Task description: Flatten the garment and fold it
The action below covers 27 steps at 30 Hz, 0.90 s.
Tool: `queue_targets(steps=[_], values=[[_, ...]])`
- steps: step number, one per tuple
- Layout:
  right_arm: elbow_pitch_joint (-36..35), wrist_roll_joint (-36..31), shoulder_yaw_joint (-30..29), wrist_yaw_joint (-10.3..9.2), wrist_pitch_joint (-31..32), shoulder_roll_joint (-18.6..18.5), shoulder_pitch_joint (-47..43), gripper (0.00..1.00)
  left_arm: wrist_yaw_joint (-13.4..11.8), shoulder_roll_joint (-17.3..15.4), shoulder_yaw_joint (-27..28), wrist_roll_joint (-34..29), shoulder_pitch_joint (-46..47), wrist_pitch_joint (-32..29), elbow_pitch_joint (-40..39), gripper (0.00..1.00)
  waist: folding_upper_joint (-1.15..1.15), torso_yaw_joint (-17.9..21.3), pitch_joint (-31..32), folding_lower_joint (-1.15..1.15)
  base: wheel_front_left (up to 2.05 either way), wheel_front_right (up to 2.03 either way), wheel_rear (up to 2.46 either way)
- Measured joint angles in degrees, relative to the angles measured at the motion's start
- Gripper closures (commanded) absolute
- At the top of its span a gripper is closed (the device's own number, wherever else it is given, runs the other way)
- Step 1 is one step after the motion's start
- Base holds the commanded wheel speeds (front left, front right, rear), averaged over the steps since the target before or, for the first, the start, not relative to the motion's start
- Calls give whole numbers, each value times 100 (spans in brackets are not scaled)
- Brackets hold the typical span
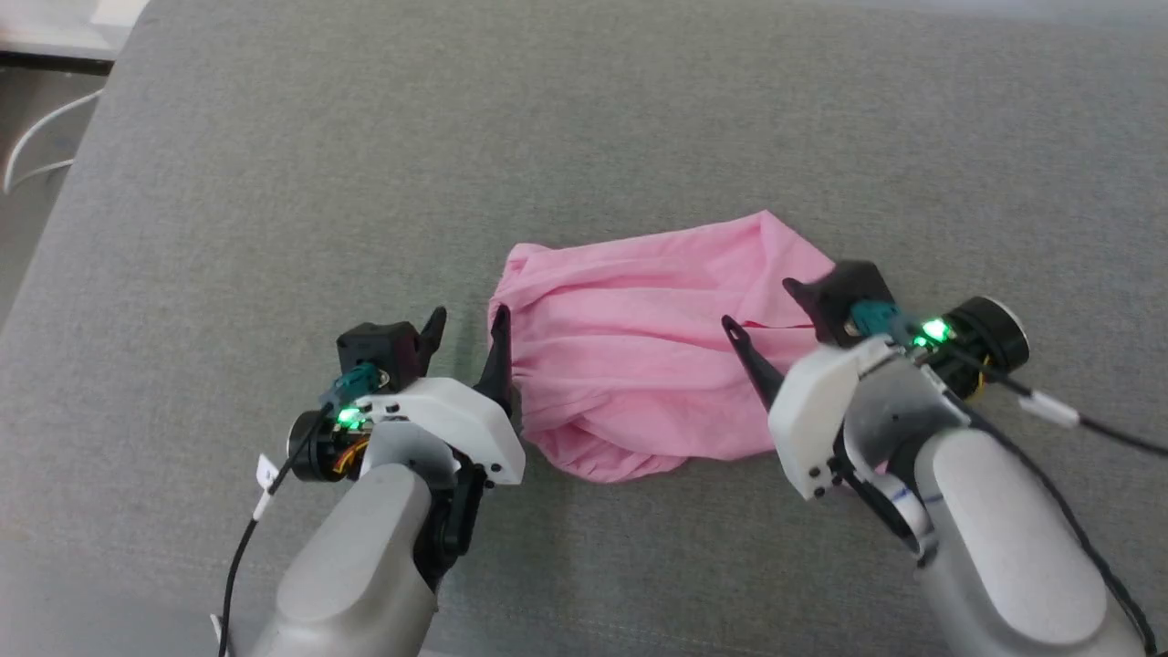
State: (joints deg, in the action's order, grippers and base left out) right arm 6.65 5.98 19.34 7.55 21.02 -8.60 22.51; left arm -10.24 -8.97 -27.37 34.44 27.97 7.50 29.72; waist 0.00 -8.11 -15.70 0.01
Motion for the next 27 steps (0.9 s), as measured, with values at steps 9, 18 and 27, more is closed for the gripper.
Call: queue_targets(steps=[9,18,27], values=[[523,-427,-170,-1,1911,189,568,5,-144,144,151,-419,-142,710,-408,0,0,-306,-77,-1,0,0,0],[281,-594,-883,-1,2141,192,633,100,-119,285,699,-860,-597,723,-994,0,0,-447,-169,-1,0,0,0],[627,-711,-2119,0,1853,-461,1060,100,96,428,881,-1045,-708,723,-1028,0,0,-478,-175,-1,0,0,0]])
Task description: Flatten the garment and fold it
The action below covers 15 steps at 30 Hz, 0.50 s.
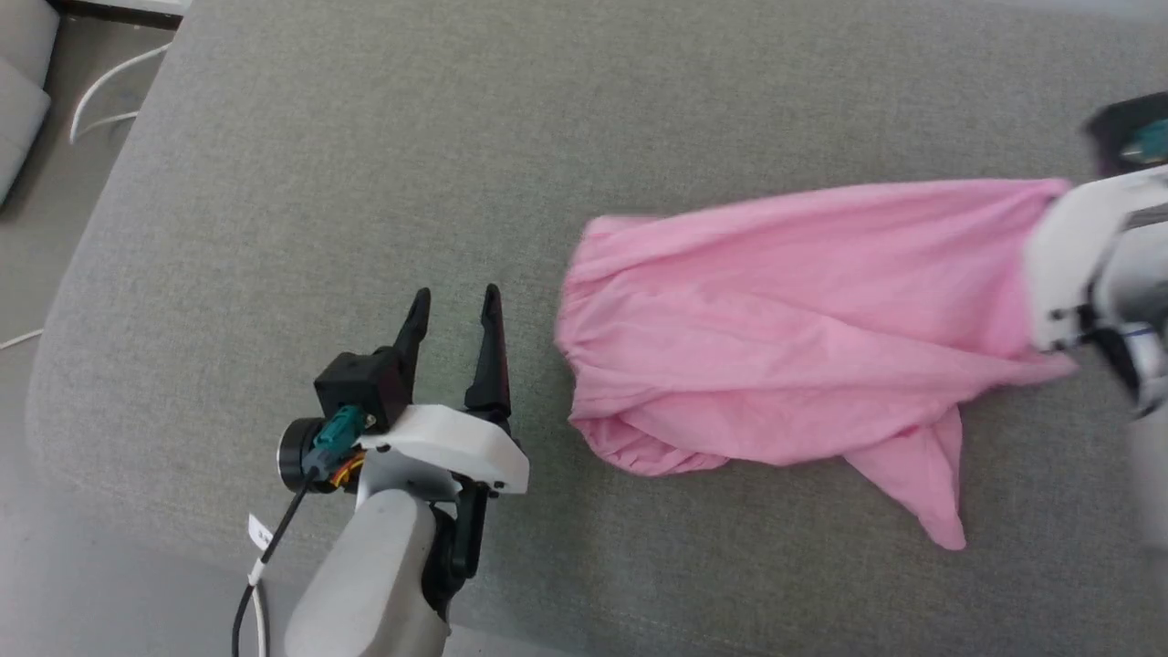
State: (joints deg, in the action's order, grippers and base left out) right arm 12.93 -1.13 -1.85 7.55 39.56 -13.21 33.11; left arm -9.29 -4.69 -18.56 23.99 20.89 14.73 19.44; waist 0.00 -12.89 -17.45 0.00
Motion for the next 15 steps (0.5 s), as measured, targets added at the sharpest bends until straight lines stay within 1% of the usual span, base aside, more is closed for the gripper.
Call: queue_targets(steps=[2,6,7,8,11,15], values=[[330,-153,-166,0,-98,-293,112,100,57,29,-4,-43,0,0,5,0,0,-19,-22,0,0,0,0],[991,-260,-426,0,-187,-525,228,100,127,69,1,-85,1,0,21,0,0,-33,-93,0,0,0,0],[1128,-265,-498,0,-260,-554,244,76,156,73,3,-91,2,0,41,0,0,-29,-110,0,0,0,0],[1237,-296,-545,0,-349,-583,256,0,170,78,1,-101,2,0,60,0,0,-21,-123,0,0,0,0],[1349,-370,-736,0,-684,-555,271,0,178,85,3,-168,3,-1,100,0,0,33,-130,0,0,0,0],[1256,-402,-969,0,-1362,-457,216,0,230,90,9,-210,6,0,130,0,0,150,-80,0,0,0,0]])
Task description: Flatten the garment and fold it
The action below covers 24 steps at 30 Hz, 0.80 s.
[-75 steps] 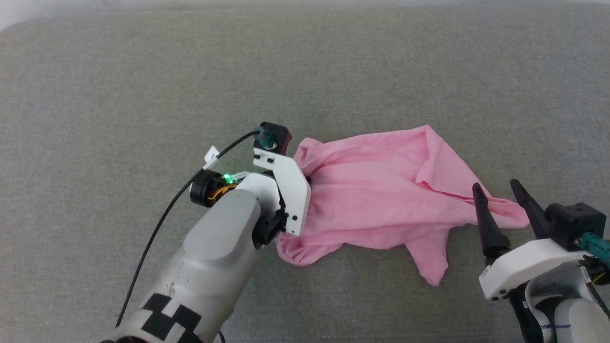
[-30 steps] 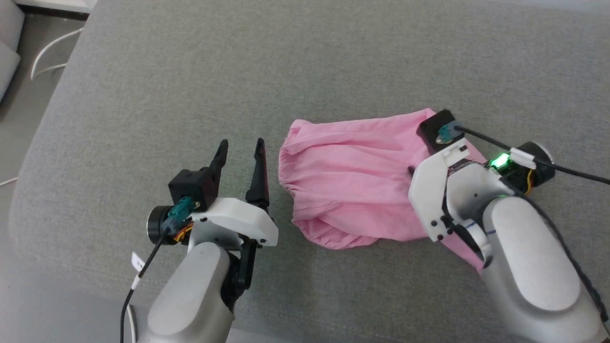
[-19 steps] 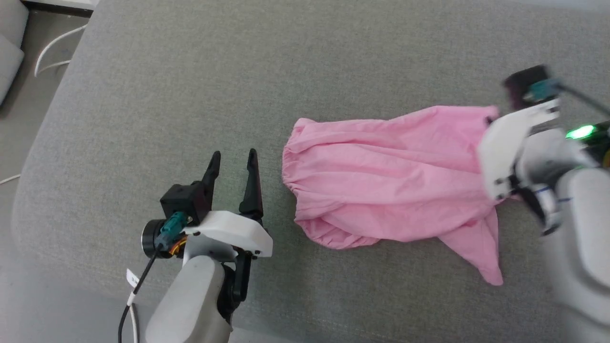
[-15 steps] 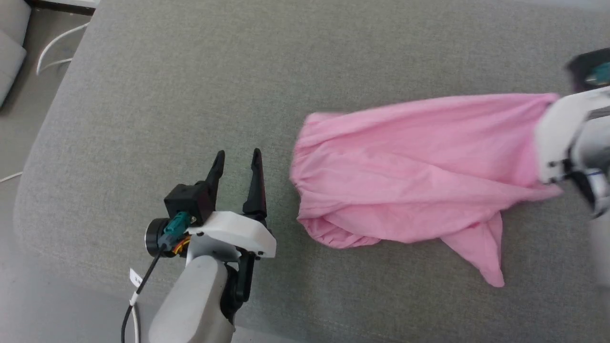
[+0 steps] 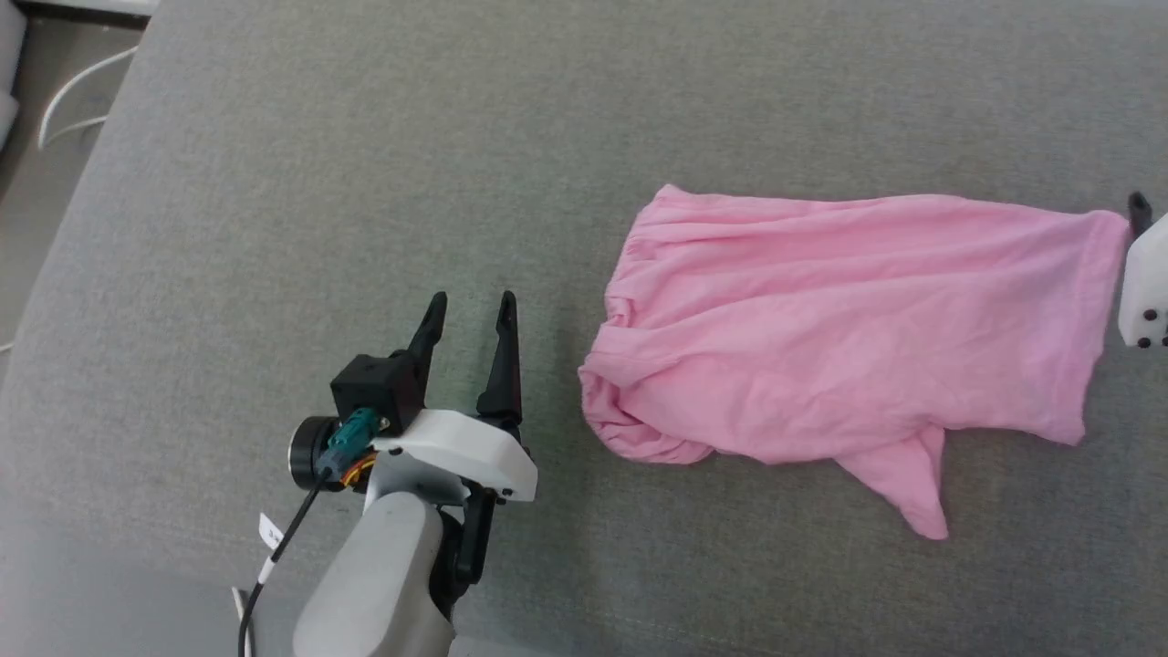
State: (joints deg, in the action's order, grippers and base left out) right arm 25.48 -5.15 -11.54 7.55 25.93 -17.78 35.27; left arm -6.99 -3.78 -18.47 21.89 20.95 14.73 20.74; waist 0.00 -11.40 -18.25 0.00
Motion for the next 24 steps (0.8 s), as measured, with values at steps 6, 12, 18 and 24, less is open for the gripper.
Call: queue_targets(steps=[6,12,18,24], values=[[-568,349,132,0,-1218,356,-643,0,60,-33,-20,-90,160,-8,140,0,0,267,163,-1,0,0,0],[-1439,859,621,-1,-1957,857,-1455,0,88,-202,-64,-227,942,-504,424,0,0,699,267,-1,0,0,0],[-1878,1148,938,0,-2168,1134,-1889,0,172,-394,-298,-436,1847,-1494,1066,0,0,1181,228,-1,0,0,0],[-2087,1179,1120,-1,-2141,1259,-2031,0,399,-548,-705,-669,2473,-2650,1674,0,0,1566,68,-1,0,0,0]])
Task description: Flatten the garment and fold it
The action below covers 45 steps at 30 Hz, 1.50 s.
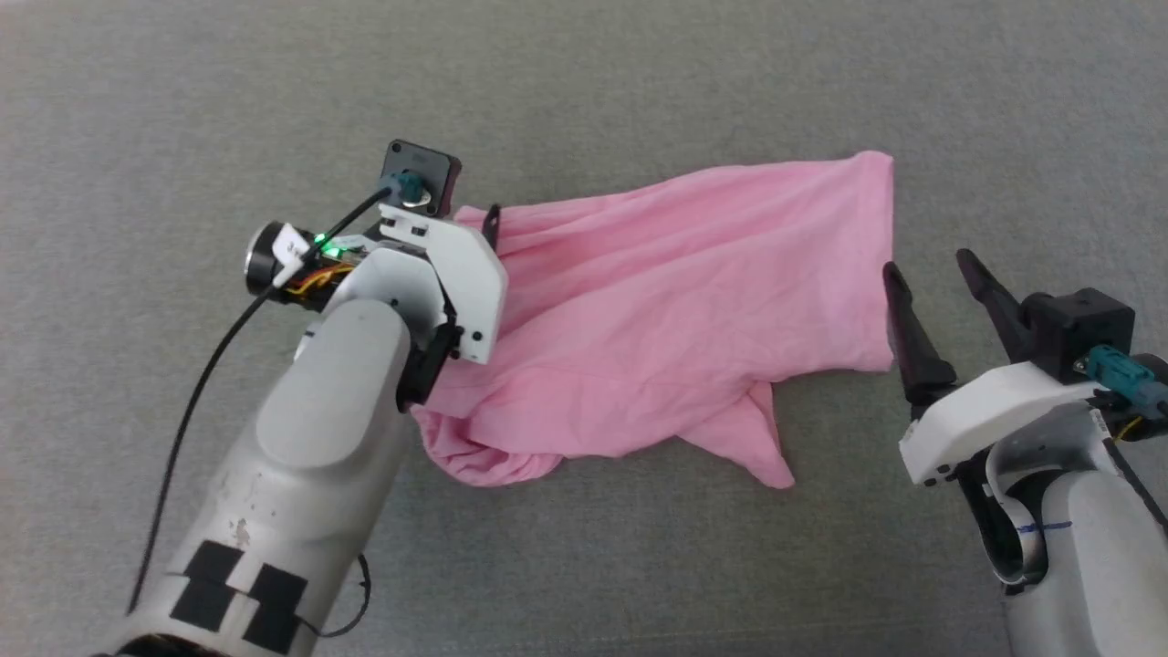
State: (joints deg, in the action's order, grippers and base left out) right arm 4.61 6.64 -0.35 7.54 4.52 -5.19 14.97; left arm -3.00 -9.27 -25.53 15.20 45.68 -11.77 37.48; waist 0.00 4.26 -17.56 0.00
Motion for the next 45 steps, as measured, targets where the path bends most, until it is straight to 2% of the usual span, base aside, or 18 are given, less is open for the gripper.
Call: queue_targets(steps=[5,11,12,13,16,19,24,28,32,37,45], values=[[-166,7,51,1,159,63,-29,0,33,-221,-255,-264,270,-745,299,0,0,187,-175,0,0,0,0],[-354,8,85,1,252,120,-31,0,199,-238,-387,-254,536,-1589,410,0,0,293,-344,0,0,0,0],[-370,8,97,1,256,126,-32,0,238,-236,-391,-222,571,-1747,410,54,0,299,-361,0,0,0,0],[-388,9,104,1,274,133,-32,0,276,-234,-390,-174,606,-1915,412,100,0,304,-374,0,0,0,0],[-425,16,101,1,310,151,-32,0,403,-174,-353,43,651,-2339,350,100,0,288,-384,0,0,0,0],[-479,25,64,1,360,155,-32,0,390,-169,-318,152,591,-2399,144,100,0,235,-390,0,0,0,0],[-582,32,-14,1,387,157,14,0,78,-224,-267,84,182,-1600,-325,100,0,95,-405,0,0,0,0],[-437,-18,-166,1,396,66,456,0,-100,-186,-204,91,-62,-1091,-567,100,0,-50,-446,0,0,0,0],[291,-191,-435,1,630,-96,1197,0,-160,-67,-201,114,-187,-762,-759,100,0,-221,-518,1,0,0,0],[1519,-445,-708,0,1482,-242,2015,0,-154,91,-261,172,-216,-567,-850,100,0,-457,-627,1,0,0,0],[2838,-781,-891,0,2608,-299,3249,0,-100,225,-352,199,-89,-456,-904,100,0,-675,-883,1,0,0,0]])
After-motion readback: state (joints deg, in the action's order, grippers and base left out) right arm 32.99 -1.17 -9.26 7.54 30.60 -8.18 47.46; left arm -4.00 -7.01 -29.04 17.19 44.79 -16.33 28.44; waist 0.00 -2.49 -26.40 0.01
